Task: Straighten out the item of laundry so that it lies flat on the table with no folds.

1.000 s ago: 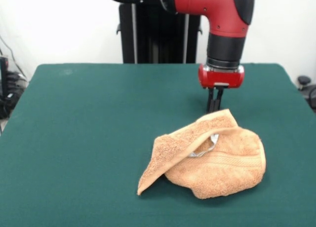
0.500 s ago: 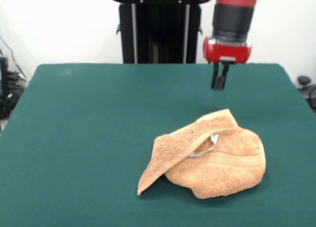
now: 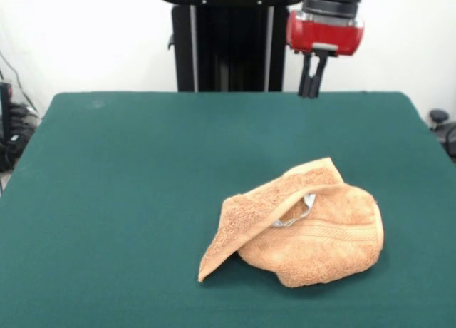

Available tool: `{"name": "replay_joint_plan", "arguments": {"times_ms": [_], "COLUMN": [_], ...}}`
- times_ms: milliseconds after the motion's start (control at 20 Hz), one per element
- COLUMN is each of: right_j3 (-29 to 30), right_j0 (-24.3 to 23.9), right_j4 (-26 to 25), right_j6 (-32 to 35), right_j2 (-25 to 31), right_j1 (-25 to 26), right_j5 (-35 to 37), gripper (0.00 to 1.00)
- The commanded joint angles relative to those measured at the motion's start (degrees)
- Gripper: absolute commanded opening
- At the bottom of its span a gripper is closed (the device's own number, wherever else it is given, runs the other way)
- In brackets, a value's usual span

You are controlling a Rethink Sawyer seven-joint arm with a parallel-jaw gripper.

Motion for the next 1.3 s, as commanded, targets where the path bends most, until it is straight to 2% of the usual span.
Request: {"name": "replay_joint_plan", "arguments": {"times_ms": [50, 600, 1300], "right_j3": [-7.51, -12.82, -15.07], "right_j0": [-2.69, -4.73, -5.64], "right_j4": [0.41, -0.62, -0.36], "right_j6": [7.43, 7.47, 9.32], "right_j2": [3.76, 6.04, 8.34], "right_j1": [4.09, 9.92, 14.77], "right_j5": [2.6, -0.79, -5.12], "gripper": [0.0, 0.0, 0.0]}}
